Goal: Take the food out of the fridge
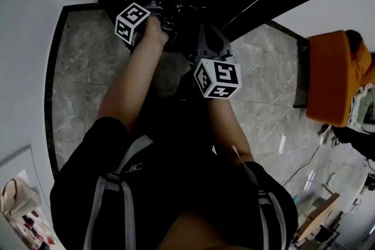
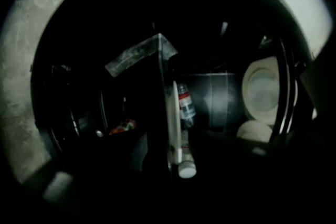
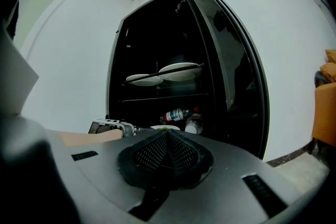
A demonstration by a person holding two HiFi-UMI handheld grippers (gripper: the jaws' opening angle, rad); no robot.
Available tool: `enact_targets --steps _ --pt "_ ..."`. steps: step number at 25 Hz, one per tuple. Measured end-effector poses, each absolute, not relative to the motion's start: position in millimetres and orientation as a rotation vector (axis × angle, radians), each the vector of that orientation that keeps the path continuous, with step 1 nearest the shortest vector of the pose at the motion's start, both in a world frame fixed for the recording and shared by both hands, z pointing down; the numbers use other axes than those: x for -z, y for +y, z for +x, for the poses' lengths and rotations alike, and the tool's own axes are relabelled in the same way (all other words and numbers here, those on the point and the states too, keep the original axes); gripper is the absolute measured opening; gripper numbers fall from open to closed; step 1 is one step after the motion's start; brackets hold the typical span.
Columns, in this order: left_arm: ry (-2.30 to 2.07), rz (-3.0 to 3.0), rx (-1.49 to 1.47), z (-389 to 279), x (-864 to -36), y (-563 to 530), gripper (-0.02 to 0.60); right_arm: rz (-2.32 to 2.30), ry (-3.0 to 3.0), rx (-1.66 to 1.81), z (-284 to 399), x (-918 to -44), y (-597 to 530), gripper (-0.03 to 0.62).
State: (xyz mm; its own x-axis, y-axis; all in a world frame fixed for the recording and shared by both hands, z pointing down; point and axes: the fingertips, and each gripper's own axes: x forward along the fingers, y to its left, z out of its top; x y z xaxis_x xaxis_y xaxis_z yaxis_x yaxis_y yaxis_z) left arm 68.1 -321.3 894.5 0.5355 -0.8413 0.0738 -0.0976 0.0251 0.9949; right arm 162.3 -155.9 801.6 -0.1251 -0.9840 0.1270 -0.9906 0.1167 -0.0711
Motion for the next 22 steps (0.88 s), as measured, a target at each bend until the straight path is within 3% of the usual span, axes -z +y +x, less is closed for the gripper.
enact_targets --steps 22 --pt "-0.926 1.431 0.572 46.6 -906.9 -290.2 0.210 1.998 -2.513 -0.475 149.7 -813.4 -156.7 0.000"
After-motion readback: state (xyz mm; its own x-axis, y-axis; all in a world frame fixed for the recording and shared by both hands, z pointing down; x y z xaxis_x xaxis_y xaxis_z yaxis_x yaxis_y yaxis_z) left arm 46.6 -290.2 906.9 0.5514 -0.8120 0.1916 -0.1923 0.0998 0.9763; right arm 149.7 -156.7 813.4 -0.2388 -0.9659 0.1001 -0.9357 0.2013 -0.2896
